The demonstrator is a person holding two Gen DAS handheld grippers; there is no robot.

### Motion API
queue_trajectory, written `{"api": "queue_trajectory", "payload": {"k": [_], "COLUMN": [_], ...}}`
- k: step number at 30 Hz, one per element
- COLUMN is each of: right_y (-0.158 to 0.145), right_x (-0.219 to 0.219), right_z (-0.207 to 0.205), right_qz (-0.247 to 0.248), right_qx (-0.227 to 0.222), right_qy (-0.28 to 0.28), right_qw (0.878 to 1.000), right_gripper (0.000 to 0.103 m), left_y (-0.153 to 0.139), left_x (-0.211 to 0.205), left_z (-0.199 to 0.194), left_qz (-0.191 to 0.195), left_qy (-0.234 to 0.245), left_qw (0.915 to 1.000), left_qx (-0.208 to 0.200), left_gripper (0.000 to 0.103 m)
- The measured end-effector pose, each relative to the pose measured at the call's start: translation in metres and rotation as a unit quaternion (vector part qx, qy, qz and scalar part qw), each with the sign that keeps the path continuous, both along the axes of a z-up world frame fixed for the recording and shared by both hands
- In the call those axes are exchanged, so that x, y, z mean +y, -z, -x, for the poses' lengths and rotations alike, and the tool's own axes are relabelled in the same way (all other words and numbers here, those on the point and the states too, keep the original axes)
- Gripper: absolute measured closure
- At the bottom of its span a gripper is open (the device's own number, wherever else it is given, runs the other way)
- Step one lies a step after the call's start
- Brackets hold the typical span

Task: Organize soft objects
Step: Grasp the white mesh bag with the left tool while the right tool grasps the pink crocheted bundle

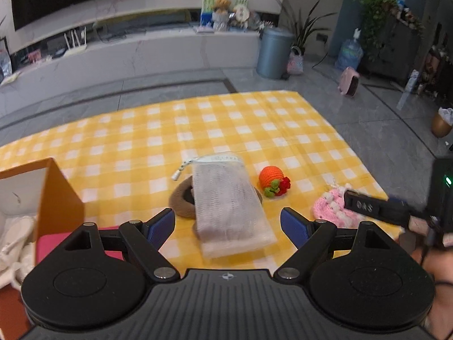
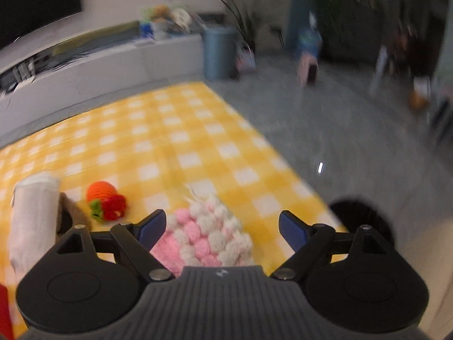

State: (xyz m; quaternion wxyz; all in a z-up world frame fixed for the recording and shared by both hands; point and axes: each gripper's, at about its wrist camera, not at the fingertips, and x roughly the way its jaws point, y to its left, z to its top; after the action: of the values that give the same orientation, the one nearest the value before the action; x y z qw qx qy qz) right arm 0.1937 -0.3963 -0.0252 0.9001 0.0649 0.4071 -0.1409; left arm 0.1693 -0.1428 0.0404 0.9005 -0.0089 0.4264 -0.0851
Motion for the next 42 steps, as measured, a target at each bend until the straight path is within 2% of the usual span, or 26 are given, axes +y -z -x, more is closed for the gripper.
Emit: {"api": "queue_trajectory", "payload": {"k": [6, 9, 12, 14, 18, 20, 25, 27, 29, 31, 36, 37, 38, 39, 40, 42], "right_y": [0.029, 0.036, 0.040, 0.042, 0.046, 0.050, 0.052, 0.050, 0.048, 0.046, 0.044, 0.044, 0.043, 0.043, 0.043, 0.043], "right_x": [-0.016, -0.018, -0.015, -0.008, -0.005, -0.008, -0.010, -0.008, -0.007, -0.007, -0.010, -0.010, -0.010, -0.009, -0.009, -0.008], "right_z": [-0.016, -0.023, -0.027, -0.030, -0.036, -0.038, -0.037, -0.037, -0.034, -0.032, -0.027, -0.027, -0.027, -0.026, -0.026, -0.026], "right_qz": [-0.054, -0.075, -0.079, -0.062, -0.063, -0.069, -0.074, -0.073, -0.078, -0.084, -0.093, -0.094, -0.093, -0.091, -0.089, -0.086], "right_qx": [0.042, 0.053, 0.060, 0.068, 0.074, 0.082, 0.091, 0.088, 0.086, 0.086, 0.086, 0.085, 0.085, 0.085, 0.085, 0.085], "right_qy": [0.030, 0.032, 0.023, 0.008, 0.009, 0.013, -0.006, -0.023, -0.036, -0.044, -0.050, -0.050, -0.052, -0.054, -0.055, -0.057], "right_qw": [0.997, 0.995, 0.995, 0.996, 0.995, 0.994, 0.993, 0.993, 0.993, 0.992, 0.991, 0.991, 0.991, 0.991, 0.991, 0.991], "right_gripper": [0.017, 0.017, 0.017, 0.017, 0.017, 0.013, 0.016, 0.025, 0.037, 0.041, 0.044, 0.044, 0.044, 0.044, 0.044, 0.044], "left_y": [0.033, 0.051, 0.065, 0.071, 0.077, 0.080, 0.088, 0.089, 0.088, 0.085, 0.071, 0.068, 0.064, 0.062, 0.059, 0.053], "left_x": [-0.022, -0.030, -0.031, -0.030, -0.027, -0.026, -0.020, -0.015, -0.009, -0.002, 0.006, 0.007, 0.007, 0.007, 0.006, 0.008], "left_z": [-0.042, -0.057, -0.067, -0.071, -0.076, -0.080, -0.088, -0.088, -0.085, -0.082, -0.074, -0.072, -0.071, -0.070, -0.070, -0.068], "left_qz": [-0.020, -0.052, -0.083, -0.093, -0.068, -0.062, -0.038, -0.014, 0.011, 0.031, 0.035, 0.035, 0.033, 0.031, 0.031, 0.032], "left_qy": [-0.010, -0.005, -0.024, -0.034, -0.033, -0.037, -0.036, -0.039, -0.044, -0.050, -0.030, -0.029, -0.027, -0.025, -0.024, -0.023], "left_qw": [0.9976, 0.9945, 0.9909, 0.9889, 0.9894, 0.9889, 0.9865, 0.9861, 0.9851, 0.9844, 0.9855, 0.9857, 0.9861, 0.9863, 0.9865, 0.9876], "left_qx": [0.066, 0.091, 0.104, 0.111, 0.124, 0.130, 0.155, 0.161, 0.166, 0.166, 0.163, 0.162, 0.161, 0.160, 0.159, 0.152], "left_gripper": [0.004, 0.004, 0.004, 0.004, 0.004, 0.004, 0.005, 0.012, 0.023, 0.032, 0.053, 0.061, 0.075, 0.076, 0.094, 0.101]}}
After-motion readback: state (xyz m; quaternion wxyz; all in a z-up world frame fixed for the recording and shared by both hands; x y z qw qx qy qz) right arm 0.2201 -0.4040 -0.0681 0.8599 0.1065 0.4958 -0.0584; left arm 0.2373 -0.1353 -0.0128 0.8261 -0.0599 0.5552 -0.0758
